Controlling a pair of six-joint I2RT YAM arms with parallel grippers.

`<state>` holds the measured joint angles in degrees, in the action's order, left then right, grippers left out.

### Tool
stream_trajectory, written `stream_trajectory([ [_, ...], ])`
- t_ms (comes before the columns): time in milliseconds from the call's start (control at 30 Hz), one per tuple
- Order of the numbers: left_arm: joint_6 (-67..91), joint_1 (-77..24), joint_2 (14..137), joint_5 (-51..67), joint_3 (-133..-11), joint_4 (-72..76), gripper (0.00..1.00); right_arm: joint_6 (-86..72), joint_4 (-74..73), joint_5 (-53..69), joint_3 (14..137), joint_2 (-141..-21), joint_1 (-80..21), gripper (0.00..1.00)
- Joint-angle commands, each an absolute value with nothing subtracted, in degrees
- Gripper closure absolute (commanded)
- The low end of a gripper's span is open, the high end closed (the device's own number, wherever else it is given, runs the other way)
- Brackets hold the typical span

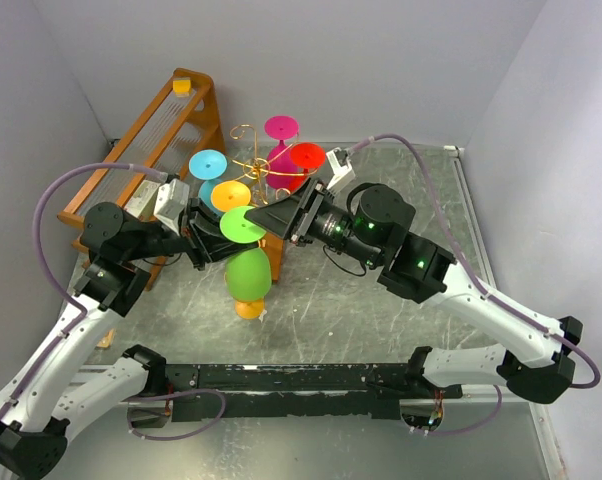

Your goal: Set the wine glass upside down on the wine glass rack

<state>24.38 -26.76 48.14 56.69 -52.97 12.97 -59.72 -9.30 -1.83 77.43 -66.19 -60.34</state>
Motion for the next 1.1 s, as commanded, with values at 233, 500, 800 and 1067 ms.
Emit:
stream_trajectory([
  [233,21.2,-28.9,48.3,54.8,-55.8,11.7,0.93,-64.1,-6.6,4.1,77.7,-67.9,-60.3,0.97],
  [500,20.7,-29.3,48.1,55.0,-56.4,10.1,0.78,-64.5,-9.6,3.7,80.0,-67.7,-60.3,1.00],
  [800,16.8,-29.3,46.2,55.4,-56.4,5.9,0.40,-67.5,-11.1,4.9,78.3,-64.4,-60.3,1.00],
  [1067,15.4,-29.4,44.8,53.9,-56.6,2.6,0.24,-67.2,-14.9,1.2,77.5,-60.7,-60.3,1.00],
])
